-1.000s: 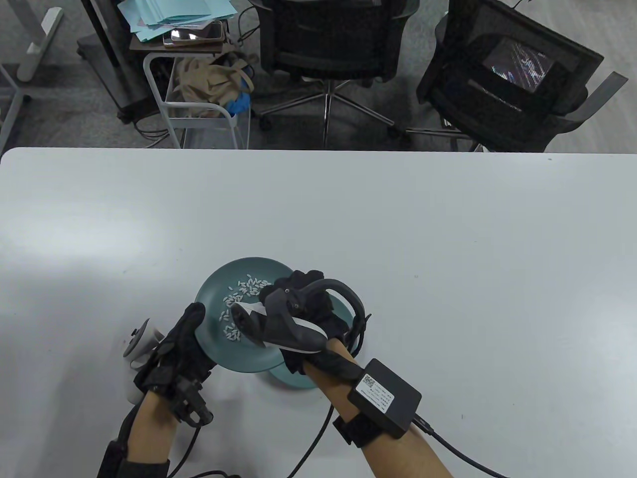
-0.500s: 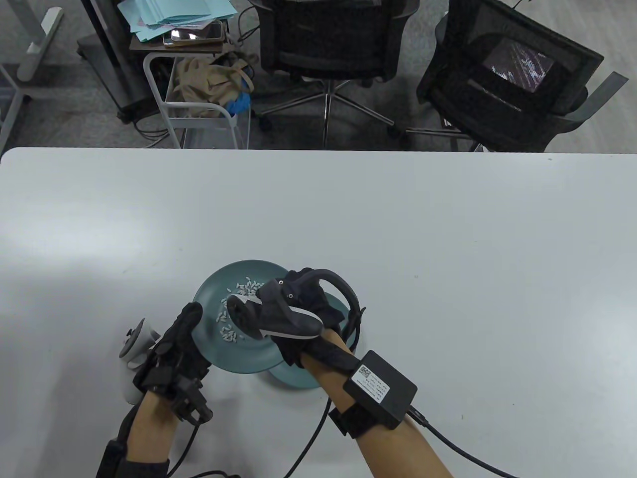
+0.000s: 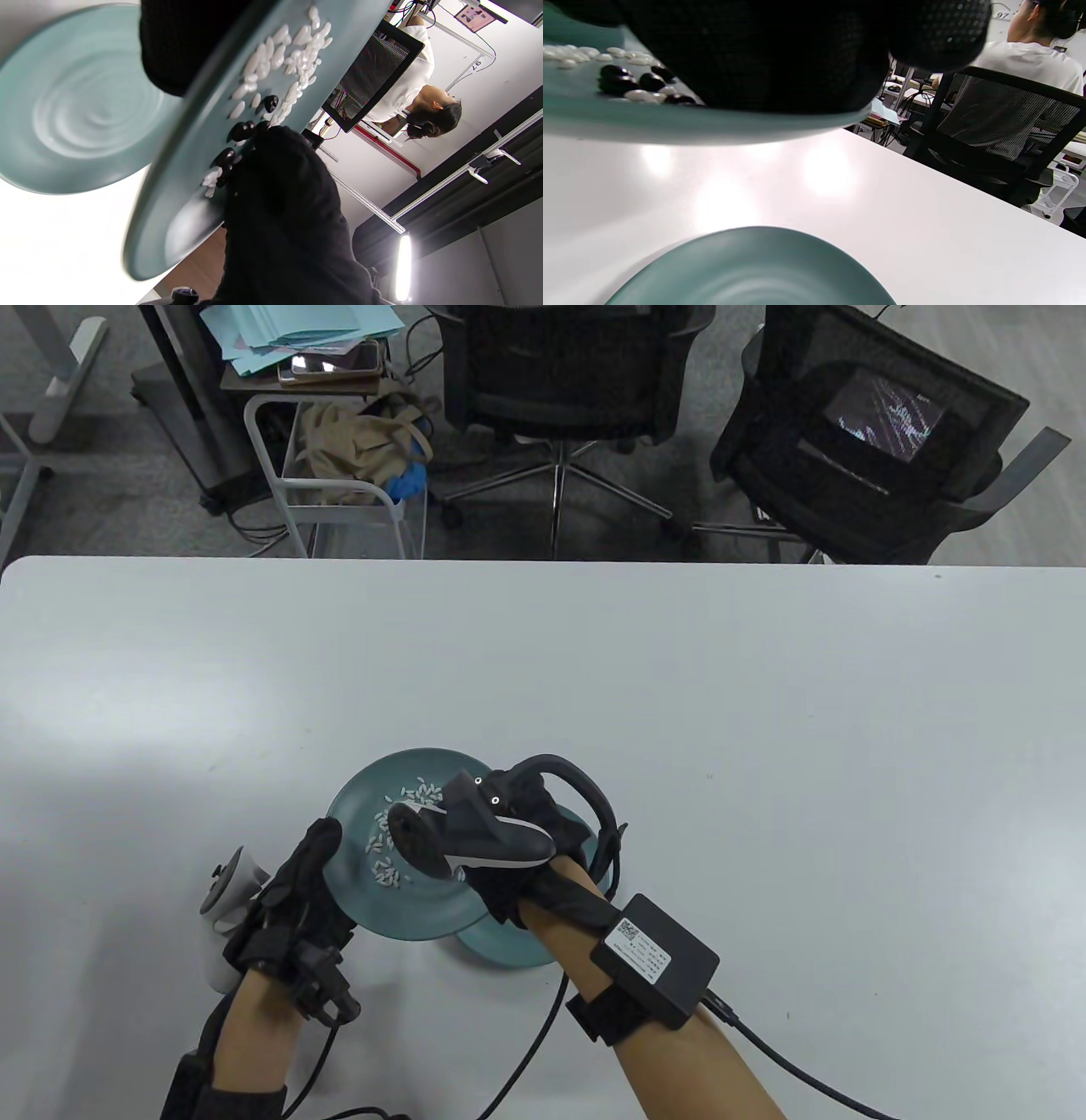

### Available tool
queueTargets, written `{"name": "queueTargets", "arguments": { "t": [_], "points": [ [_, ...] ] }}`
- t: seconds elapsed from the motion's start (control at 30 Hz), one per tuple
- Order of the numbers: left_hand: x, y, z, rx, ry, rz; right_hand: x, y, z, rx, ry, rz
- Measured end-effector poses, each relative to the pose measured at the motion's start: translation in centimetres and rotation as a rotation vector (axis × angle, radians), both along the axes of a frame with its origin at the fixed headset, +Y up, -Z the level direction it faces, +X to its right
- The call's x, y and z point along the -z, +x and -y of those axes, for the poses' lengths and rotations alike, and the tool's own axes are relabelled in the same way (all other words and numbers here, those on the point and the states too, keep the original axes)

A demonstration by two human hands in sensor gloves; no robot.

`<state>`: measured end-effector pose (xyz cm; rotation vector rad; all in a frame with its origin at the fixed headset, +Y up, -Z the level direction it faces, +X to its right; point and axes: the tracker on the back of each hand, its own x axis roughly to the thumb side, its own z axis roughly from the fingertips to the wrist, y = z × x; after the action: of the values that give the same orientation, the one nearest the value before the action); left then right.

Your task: Pick coffee beans with hand pinch into plate

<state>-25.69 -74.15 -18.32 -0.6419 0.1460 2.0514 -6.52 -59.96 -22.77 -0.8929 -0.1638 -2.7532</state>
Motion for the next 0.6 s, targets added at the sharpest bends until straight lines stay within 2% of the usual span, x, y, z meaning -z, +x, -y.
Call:
{"name": "queueTargets", "arguments": {
  "t": [0.6],
  "points": [
    [-0.1, 0.1, 0.2, 0.030, -0.002, 0.000, 0.2, 0.9, 0.9, 0.040, 0.033, -0.059]
  ]
}}
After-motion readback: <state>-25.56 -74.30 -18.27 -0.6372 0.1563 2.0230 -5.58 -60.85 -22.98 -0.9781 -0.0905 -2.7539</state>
